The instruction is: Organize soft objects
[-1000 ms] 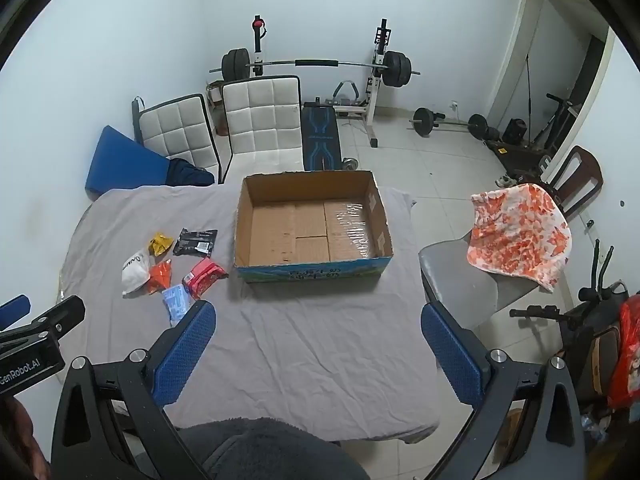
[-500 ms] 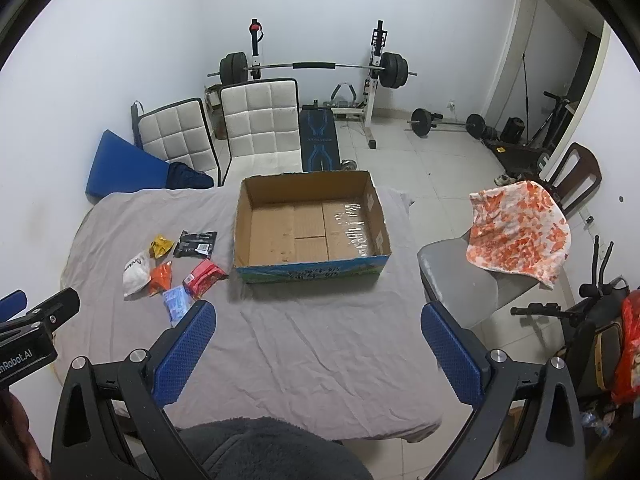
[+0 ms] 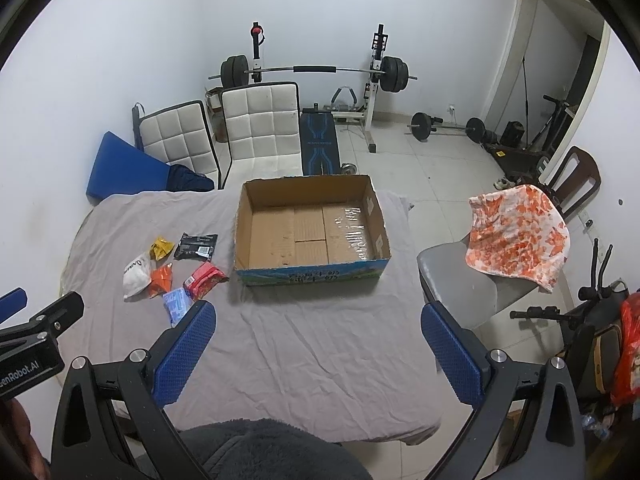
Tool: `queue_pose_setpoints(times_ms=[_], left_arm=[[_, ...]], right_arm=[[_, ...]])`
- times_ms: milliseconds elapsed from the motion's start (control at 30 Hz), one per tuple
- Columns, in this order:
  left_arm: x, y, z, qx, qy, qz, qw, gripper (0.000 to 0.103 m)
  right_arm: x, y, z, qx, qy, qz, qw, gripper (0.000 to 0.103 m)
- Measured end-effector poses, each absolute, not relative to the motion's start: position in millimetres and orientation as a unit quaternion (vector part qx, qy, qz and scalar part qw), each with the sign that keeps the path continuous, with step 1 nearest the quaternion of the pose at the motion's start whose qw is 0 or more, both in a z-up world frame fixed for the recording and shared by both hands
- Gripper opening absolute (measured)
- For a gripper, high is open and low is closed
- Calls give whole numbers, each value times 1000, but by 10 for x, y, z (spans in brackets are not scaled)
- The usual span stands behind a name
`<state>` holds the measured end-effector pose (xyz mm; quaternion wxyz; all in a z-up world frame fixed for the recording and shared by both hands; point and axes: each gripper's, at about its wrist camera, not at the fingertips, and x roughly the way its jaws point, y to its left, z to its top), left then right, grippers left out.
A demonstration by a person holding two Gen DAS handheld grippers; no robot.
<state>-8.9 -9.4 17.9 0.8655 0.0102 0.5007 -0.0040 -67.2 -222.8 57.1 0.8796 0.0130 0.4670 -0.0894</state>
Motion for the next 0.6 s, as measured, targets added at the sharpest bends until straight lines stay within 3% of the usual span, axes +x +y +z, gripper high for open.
queue_pose_setpoints(times_ms=[600], left_arm=[[-101,-156,205,16,491,-9,871,103]], right_arm=[[-775,-2325,660,19,449,-95,888,103]])
